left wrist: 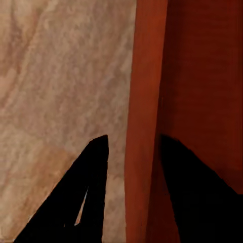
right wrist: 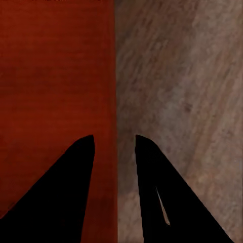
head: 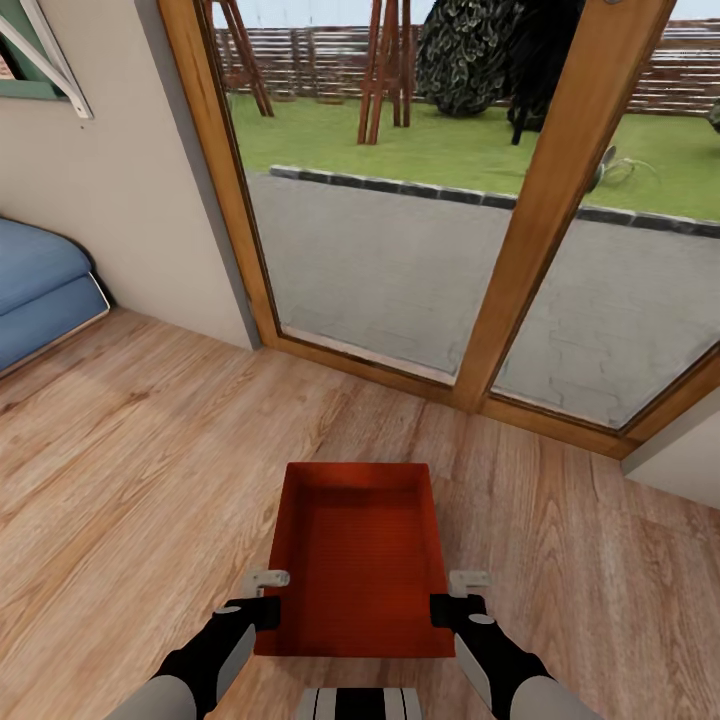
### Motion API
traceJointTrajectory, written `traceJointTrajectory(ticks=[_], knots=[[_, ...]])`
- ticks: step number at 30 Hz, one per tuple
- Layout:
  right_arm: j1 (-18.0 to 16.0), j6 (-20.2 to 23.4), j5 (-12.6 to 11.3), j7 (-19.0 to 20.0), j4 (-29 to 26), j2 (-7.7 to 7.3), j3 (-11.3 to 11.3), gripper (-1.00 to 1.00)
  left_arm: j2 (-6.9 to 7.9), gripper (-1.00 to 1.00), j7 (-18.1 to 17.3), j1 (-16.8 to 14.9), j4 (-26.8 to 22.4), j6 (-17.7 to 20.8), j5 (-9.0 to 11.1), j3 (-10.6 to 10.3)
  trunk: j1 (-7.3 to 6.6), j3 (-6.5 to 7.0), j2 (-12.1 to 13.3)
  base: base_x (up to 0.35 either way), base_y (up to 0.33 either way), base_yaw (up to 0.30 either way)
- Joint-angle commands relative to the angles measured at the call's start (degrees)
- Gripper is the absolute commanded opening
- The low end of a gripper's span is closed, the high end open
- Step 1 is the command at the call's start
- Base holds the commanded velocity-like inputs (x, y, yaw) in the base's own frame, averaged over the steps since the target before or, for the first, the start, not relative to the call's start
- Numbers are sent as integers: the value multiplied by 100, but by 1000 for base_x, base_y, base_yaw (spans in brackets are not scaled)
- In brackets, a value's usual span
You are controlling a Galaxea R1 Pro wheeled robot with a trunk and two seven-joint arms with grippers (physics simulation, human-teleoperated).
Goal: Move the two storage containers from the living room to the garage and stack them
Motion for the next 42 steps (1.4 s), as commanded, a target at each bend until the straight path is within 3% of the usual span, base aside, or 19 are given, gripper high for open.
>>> traceJointTrajectory(ticks=[1,31,42], knots=[[-2,19,96,-37,-10,0,-80,-100,7,-100,57,1,-15,41,-65,18,-1,-4,-1,0,0,0],[-2,19,96,-36,-10,-9,-79,-100,14,-100,58,1,-42,41,-60,18,-1,-4,-1,0,0,0],[-2,19,96,-36,-10,-9,-79,-100,15,-100,58,1,-41,41,-46,16,-243,194,440,0,0,0]])
